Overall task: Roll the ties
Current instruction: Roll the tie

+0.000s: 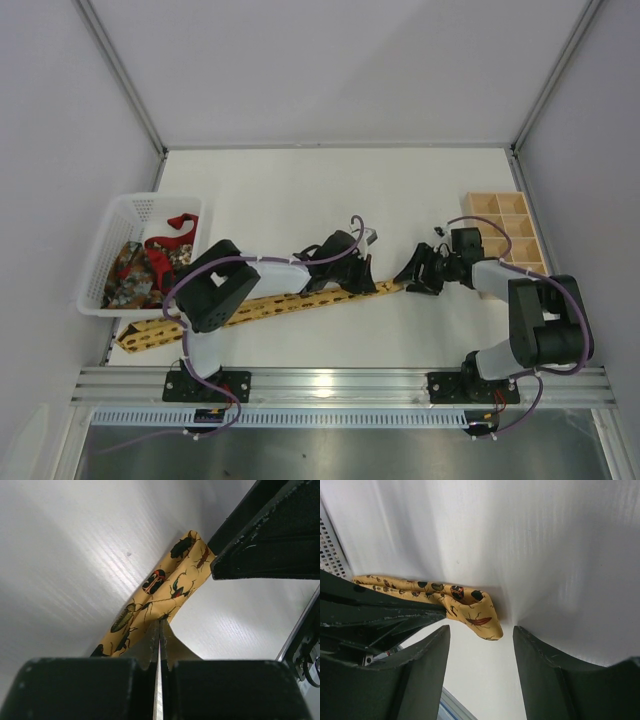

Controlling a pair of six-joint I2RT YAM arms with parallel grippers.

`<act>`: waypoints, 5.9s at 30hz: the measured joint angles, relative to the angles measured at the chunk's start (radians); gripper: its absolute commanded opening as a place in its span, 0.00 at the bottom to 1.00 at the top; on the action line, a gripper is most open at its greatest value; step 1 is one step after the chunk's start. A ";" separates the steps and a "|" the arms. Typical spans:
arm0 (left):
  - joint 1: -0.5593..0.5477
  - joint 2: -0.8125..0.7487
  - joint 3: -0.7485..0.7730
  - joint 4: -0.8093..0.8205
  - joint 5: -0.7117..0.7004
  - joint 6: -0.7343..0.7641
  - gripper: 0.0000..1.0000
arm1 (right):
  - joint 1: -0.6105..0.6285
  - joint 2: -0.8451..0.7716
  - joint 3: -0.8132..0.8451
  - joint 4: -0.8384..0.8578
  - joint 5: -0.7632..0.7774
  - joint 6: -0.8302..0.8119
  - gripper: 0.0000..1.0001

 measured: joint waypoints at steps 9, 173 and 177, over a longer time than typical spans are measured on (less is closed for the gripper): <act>0.024 0.010 0.005 -0.013 -0.007 0.017 0.00 | 0.034 0.045 0.031 0.036 0.021 -0.014 0.55; 0.147 -0.256 -0.169 -0.168 -0.041 -0.111 0.01 | 0.395 0.345 0.230 0.270 0.018 0.252 0.00; 0.151 -0.218 -0.146 -0.144 -0.032 -0.121 0.00 | 0.395 0.345 0.230 0.270 0.018 0.257 0.00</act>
